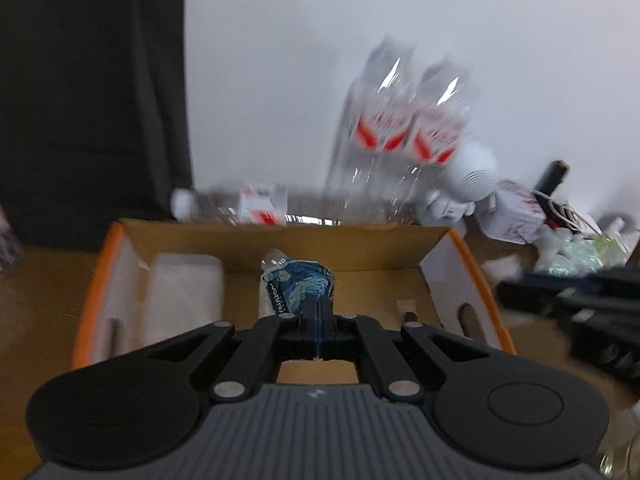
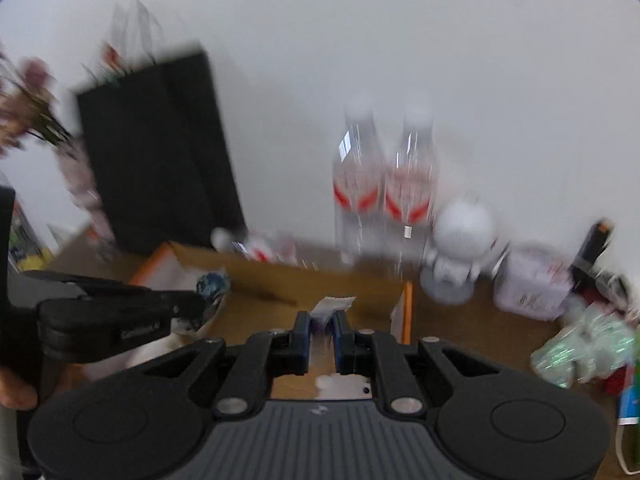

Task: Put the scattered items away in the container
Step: 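Carry both held items into the cardboard box and open both tools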

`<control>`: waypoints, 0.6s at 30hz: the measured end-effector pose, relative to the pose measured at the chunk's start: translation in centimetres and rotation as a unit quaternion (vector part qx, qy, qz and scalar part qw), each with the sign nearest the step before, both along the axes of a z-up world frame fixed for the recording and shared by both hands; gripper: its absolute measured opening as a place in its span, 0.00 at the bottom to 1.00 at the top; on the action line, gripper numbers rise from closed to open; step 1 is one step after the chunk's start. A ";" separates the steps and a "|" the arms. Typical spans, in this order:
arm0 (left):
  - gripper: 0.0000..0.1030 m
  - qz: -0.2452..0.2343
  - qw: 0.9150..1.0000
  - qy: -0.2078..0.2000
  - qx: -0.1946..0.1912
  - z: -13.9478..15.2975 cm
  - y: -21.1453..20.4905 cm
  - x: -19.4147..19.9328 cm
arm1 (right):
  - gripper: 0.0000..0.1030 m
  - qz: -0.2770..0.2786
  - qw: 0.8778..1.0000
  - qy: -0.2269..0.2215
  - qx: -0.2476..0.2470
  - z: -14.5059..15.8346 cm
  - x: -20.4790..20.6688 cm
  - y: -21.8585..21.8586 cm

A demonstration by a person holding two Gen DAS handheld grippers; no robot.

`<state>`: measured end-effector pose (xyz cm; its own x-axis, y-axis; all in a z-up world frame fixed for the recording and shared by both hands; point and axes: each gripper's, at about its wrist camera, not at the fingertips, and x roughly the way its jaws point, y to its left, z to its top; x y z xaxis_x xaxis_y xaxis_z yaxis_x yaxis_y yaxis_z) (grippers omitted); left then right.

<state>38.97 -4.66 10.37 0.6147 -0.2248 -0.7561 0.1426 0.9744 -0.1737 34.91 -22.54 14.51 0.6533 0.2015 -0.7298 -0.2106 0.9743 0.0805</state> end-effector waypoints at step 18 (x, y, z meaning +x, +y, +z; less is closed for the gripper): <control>0.65 -0.015 0.996 0.060 -0.060 -0.7 0.6 4.1 | 0.31 -0.023 0.996 0.070 -0.041 -5.5 8.0 -0.6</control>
